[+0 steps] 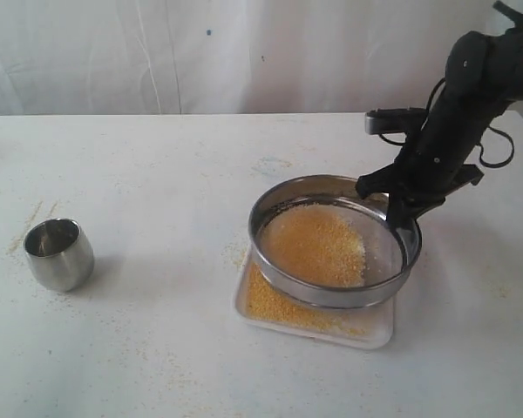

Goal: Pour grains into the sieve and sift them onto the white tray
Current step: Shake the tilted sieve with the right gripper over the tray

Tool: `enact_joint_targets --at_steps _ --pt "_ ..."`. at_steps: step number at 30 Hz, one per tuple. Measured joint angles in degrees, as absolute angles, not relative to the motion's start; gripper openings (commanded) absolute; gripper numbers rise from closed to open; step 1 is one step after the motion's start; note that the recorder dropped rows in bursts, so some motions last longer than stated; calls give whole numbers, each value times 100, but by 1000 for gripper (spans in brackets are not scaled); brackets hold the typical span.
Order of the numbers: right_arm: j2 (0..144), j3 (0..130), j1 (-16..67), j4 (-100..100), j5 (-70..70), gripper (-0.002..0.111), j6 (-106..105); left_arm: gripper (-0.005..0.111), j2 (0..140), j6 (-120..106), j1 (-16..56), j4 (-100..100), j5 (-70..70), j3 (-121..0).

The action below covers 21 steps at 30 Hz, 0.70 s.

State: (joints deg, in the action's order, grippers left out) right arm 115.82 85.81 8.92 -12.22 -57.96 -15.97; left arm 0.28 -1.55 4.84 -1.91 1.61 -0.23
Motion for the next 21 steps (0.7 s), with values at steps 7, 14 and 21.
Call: enact_joint_targets --at_steps 7,14,21 --pt "11582 8453 905 -1741 -5853 0 -1848 0 28 -155 484 -191 161 -23" --pt "11582 8391 975 -1597 -5888 0 -1792 0 28 -155 484 -191 161 -23" --pt "11582 8426 956 -1552 -5745 0 -1546 0 28 -155 484 -191 161 -23"
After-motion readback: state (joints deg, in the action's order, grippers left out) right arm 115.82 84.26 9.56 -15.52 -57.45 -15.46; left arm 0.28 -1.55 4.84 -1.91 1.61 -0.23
